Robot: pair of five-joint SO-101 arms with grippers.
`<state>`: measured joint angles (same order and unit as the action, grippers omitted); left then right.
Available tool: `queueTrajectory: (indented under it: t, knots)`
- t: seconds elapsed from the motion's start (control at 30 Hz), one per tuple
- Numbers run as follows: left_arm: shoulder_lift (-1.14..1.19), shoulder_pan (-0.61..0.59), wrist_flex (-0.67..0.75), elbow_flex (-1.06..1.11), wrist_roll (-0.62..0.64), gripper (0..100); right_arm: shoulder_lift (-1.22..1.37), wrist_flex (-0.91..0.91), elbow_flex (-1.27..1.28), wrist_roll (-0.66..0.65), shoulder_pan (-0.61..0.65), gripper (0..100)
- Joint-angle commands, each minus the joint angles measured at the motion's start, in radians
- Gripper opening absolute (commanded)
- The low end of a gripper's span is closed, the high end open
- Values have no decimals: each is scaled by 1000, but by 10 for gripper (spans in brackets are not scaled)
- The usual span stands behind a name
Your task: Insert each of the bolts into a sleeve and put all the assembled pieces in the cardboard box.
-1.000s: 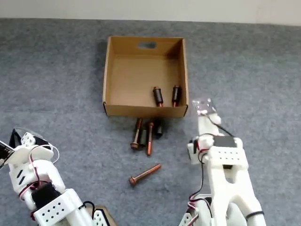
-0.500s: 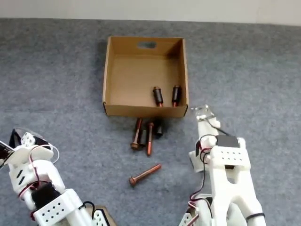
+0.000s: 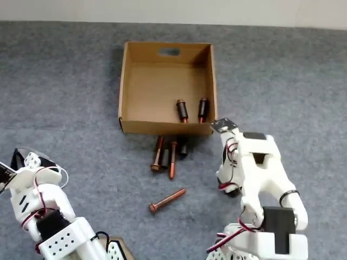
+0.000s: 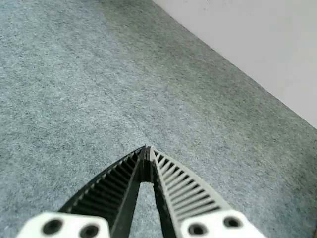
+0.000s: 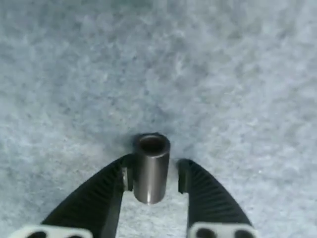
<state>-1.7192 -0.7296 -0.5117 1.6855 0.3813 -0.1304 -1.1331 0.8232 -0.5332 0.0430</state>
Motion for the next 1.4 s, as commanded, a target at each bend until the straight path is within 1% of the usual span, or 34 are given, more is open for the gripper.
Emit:
queueTrajectory:
  t: [0.0,0.03,0.13,0.23,0.3,0.37,0.47,0.57,0.63,0.7,0.8,0.97,1.07,1.17,1.23,1.37]
  knots:
    - [-7,18,-2,16,-11,10,15,13,-27,-15,16,0]
    - [-7,18,-2,16,-11,10,13,10,-27,-14,16,14]
    - [-7,18,-2,16,-11,10,-50,-2,-27,-11,15,6]
    - [-5,19,-2,16,-11,10,-223,-54,-25,-9,18,7]
    - [-5,21,-3,16,-11,10,-352,-58,-12,-5,28,7]
    - [-7,53,-18,16,-37,10,-466,-44,28,49,41,7]
    - [-7,179,-40,16,-204,10,-590,15,96,140,76,7]
    - [-7,355,-107,15,-391,10,-647,85,156,239,117,7]
    - [-7,478,-176,2,-512,10,-661,157,193,334,133,7]
    - [-7,572,-261,-30,-582,11,-665,255,232,422,136,7]
    - [-5,670,-370,-91,-615,11,-671,363,285,517,136,7]
    - [-2,730,-453,-157,-706,11,-671,380,314,532,130,7]
    - [-2,762,-476,-165,-729,11,-671,395,335,532,124,7]
    - [24,768,-508,-208,-747,13,-671,432,367,532,105,7]
    - [107,768,-534,-274,-747,44,-671,452,384,532,90,7]
    - [407,777,-611,-479,-747,136,-671,456,389,532,74,7]
